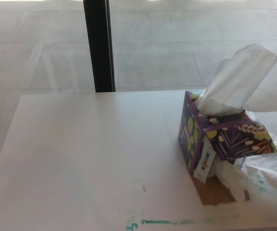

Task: The robot uses its right hand to pull out a tissue from the tissue box kept in the middle of the desk and put it on the right side

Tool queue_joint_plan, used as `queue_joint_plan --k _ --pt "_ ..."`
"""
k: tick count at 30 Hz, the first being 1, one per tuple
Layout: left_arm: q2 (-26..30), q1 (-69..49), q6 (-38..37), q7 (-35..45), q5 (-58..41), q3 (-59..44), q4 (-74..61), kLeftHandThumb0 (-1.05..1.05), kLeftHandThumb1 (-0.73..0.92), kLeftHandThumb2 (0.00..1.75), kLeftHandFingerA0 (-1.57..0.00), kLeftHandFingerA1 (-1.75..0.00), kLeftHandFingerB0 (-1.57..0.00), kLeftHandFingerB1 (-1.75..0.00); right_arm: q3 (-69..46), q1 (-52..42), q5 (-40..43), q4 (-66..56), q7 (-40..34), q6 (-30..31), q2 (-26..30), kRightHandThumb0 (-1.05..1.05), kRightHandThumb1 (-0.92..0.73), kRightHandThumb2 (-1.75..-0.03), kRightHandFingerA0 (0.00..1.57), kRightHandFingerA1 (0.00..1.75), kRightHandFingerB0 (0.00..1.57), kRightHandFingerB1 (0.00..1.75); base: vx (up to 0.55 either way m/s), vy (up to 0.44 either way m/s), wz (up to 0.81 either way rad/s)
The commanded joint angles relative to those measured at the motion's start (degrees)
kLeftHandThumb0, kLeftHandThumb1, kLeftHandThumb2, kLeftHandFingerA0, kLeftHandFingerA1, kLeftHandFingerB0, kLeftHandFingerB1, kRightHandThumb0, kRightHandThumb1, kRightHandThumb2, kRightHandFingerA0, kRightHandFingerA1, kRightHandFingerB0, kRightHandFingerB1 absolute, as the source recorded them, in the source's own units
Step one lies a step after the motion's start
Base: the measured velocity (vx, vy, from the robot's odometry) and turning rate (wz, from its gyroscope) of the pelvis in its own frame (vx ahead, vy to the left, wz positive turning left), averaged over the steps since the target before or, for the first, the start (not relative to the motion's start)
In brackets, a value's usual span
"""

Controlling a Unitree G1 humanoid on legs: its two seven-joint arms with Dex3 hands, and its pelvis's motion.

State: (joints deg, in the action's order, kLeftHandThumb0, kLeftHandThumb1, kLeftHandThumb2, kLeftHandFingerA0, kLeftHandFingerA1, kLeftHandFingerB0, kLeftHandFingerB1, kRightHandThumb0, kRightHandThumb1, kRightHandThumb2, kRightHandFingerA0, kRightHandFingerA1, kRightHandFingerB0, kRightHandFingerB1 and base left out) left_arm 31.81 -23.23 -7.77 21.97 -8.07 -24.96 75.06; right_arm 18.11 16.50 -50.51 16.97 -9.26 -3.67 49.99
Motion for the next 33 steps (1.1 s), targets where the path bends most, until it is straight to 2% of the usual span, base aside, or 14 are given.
queue_joint_plan --k 1,6,8,9,10,11,12,18,23,25,29,30,32,33 --pt "0.6 -0.6 -1.4 -0.4 -0.2 0.1 -0.1 -0.85 0.92 0.71 -0.61 -0.5 -0.5 -0.45 -5.7 0.3 2.2 -3.4 9.8 4.1 5.0 -0.83 -0.48 -0.86 0.0 0.09 0.0 0.01 0.0 0.0 0.0" --pt "0.9 0.0 0.5 -0.2 -1.0 -0.8 0.3 -0.87 0.92 0.67 -0.62 -0.48 -0.5 -0.43 -12.2 -2.5 5.2 -7.6 14.1 6.9 6.9 -0.79 -0.47 -0.8 0.0 0.07 0.0 0.05 0.0 0.0 0.0" --pt "1.0 -0.3 -1.0 -0.5 -0.4 -0.2 0.0 -0.85 0.92 0.7 -0.6 -0.48 -0.46 -0.43 -18.1 -5.5 8.1 -10.1 15.1 9.1 7.1 -0.56 -0.55 -0.59 0.08 0.28 0.13 0.26 0.0 0.0 0.0" --pt "1.0 -0.2 -0.8 -0.6 -0.4 -0.3 0.1 -0.86 0.92 0.7 -0.59 -0.47 -0.46 -0.43 -21.3 -7.7 9.1 -10.6 14.9 9.0 7.7 -0.29 -0.39 -0.94 0.08 0.52 0.07 0.49 0.0 0.0 0.0" --pt "0.9 -0.3 -0.9 -0.6 -0.5 -0.4 0.2 -0.86 0.92 0.7 -0.6 -0.47 -0.47 -0.42 -28.6 -13.2 11.0 -11.3 12.0 7.3 8.3 -0.49 -0.6 -0.58 0.45 0.4 0.38 0.33 0.0 0.0 0.0" --pt "1.1 -0.3 -0.8 -0.8 -0.3 -0.3 0.3 -0.86 0.92 0.71 -0.6 -0.46 -0.47 -0.42 -33.9 -16.9 12.6 -12.3 11.0 6.7 7.2 -0.48 -0.62 -0.59 0.59 0.46 0.45 0.36 0.0 0.0 0.0" --pt "1.2 -0.2 -1.0 -0.8 0.0 0.0 0.2 -0.89 0.92 0.72 -0.62 -0.47 -0.49 -0.43 -39.5 -21.1 13.1 -11.3 7.9 4.9 6.1 -0.52 -0.65 -0.6 0.81 0.99 0.63 0.43 0.0 0.0 0.0" --pt "1.3 0.6 -0.4 -0.7 -0.2 -0.1 0.0 -0.87 0.92 0.71 -0.63 -0.48 -0.47 -0.43 -51.9 -30.0 17.1 0.3 -4.0 0.4 0.6 -0.64 -0.7 -0.62 0.87 1.0 0.6 0.75 0.0 0.0 0.0" --pt "1.2 0.5 -0.2 -0.9 0.1 0.2 0.0 -0.88 0.92 0.75 -0.63 -0.49 -0.48 -0.43 -58.1 -37.6 20.5 7.7 -11.7 -0.2 -7.8 -0.59 -0.69 -0.62 0.91 1.25 0.63 0.82 0.0 0.0 0.0" --pt "1.1 0.7 -0.1 -1.0 -0.4 -0.2 0.0 -0.84 0.92 0.71 -0.61 -0.46 -0.46 -0.42 -57.6 -38.0 22.2 14.0 -13.6 -0.8 -10.2 -0.57 -0.66 -0.61 0.88 1.19 0.65 0.78 0.0 0.0 0.0" --pt "1.1 1.0 0.4 -1.4 -0.5 -0.4 0.0 -0.86 0.92 0.7 -0.65 -0.48 -0.5 -0.42 -58.6 -35.4 28.1 26.7 -18.1 -6.6 -18.0 -0.5 -0.53 -0.65 1.09 1.54 0.56 0.82 0.0 0.0 0.0" --pt "1.1 1.0 0.4 -1.5 -0.5 -0.4 0.1 -0.85 0.92 0.71 -0.63 -0.48 -0.48 -0.42 -58.8 -35.9 28.6 25.8 -16.6 -4.4 -19.9 -0.6 -0.42 -0.85 1.16 1.36 0.53 0.78 0.0 0.0 0.0" --pt "1.0 0.8 0.1 -1.2 0.1 0.2 0.0 -0.85 0.92 0.73 -0.61 -0.49 -0.47 -0.42 -59.9 -37.0 29.5 27.0 -16.5 -5.7 -21.3 -0.49 -0.37 -0.92 1.32 1.37 0.57 0.78 0.0 0.0 0.0" --pt "0.8 0.8 0.2 -1.1 -0.1 0.1 0.1 -0.87 0.92 0.7 -0.66 -0.49 -0.51 -0.43 -61.0 -37.1 31.3 29.0 -16.2 -7.5 -22.9 -0.51 -0.45 -0.66 1.12 1.54 0.52 0.82 0.0 0.0 0.0"
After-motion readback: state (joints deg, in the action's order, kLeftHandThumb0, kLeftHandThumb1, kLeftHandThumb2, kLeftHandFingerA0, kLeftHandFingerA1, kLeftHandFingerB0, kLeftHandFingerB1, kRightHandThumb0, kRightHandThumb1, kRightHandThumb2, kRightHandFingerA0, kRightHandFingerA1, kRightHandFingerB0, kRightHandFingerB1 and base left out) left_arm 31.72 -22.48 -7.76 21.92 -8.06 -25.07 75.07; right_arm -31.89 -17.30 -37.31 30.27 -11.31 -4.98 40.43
